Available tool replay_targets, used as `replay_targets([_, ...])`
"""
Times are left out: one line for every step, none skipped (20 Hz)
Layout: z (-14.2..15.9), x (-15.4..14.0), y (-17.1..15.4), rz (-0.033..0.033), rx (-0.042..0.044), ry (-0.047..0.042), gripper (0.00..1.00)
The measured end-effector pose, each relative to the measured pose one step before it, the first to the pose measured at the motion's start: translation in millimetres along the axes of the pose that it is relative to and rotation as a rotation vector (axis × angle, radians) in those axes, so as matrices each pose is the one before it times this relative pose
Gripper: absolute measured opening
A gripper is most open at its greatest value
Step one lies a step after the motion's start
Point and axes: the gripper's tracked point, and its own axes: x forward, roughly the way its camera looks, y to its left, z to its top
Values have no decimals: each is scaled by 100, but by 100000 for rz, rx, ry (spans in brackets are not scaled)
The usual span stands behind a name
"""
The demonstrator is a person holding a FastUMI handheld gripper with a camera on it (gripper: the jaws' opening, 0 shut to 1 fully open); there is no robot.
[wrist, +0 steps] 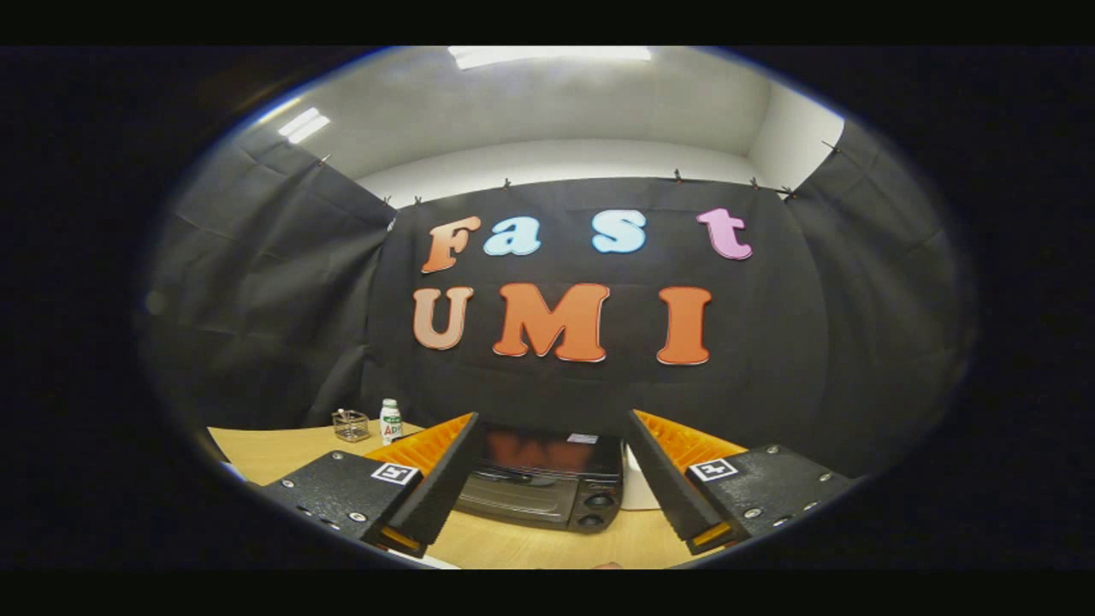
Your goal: Open the toaster oven, put the food inside, and close the toaster oven door.
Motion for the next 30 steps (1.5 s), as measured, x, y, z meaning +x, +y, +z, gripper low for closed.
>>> replay_targets([-1011,537,1024,1977,803,1752,99])
replay_targets([-1002,615,946,1464,671,2046,99])
replay_targets([-871,618,643,1167,512,2044,99])
replay_targets([-557,626,707,1142,425,1329,99])
replay_targets([-331,758,793,1476,445,609,99])
replay_targets([-367,635,741,1101,-38,404,99])
replay_targets([-473,881,594,868,-341,709,99])
replay_targets([-501,902,426,555,-177,1029,99])
replay_targets([-567,825,464,514,101,1146,99])
replay_targets([-569,963,187,1,563,1436,99])
replay_targets([-595,979,169,-53,1081,1562,99])
replay_targets([-617,956,159,-197,1330,2050,99])
replay_targets([-701,697,302,362,934,1856,99])
replay_targets([-742,619,291,12,274,1886,100])
replay_targets([-501,576,85,-176,-318,1413,100])
replay_targets([-605,384,218,-36,-1059,1073,100])
replay_targets([-334,460,52,-660,-903,981,100])
replay_targets([-312,386,294,208,-1059,616,100])
replay_targets([-382,298,298,-112,-757,366,100])
replay_targets([-388,280,181,148,-689,510,100])
replay_targets([-393,379,181,-197,-276,358,100])
replay_targets([-457,322,114,-284,109,1009,100])
replay_targets([-658,307,145,215,431,1312,100])
replay_targets([-331,242,153,159,795,701,100])
replay_targets([6,249,93,194,1112,-270,100])
replay_targets([291,443,-148,-682,878,-1056,100])
replay_targets([67,458,-233,-742,343,-552,100])
replay_targets([-47,430,-379,-1430,158,105,100])
replay_targets([-215,178,-182,-398,870,168,100])
replay_targets([181,284,-238,-1043,652,-515,100])
